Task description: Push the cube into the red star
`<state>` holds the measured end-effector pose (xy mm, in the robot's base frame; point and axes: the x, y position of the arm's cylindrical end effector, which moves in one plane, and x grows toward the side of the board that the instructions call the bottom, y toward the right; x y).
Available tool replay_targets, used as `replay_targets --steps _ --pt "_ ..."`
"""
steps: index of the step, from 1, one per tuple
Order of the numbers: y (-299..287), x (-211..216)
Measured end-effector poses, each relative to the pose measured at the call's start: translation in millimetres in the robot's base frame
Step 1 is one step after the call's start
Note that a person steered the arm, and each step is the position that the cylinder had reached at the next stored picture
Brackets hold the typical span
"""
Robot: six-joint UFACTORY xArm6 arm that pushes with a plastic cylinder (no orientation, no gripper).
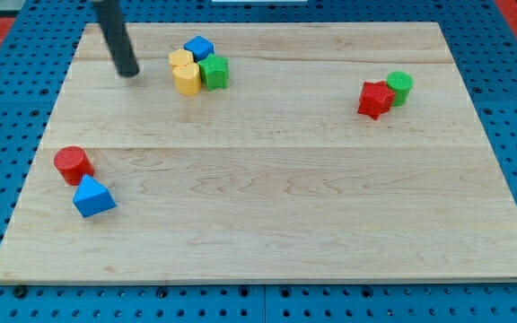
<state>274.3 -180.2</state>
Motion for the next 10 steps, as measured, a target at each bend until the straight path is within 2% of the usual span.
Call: replay_targets --steps 1,2,3,4,5,6,7,8,9,10 --pt "48 -45" --pt "94 -11" --pt "130 41" --pt "176 56" --pt "205 45" --pt "148 21" --pt "213 -3" --pt "296 25" --pt "274 29" --pt "155 37"
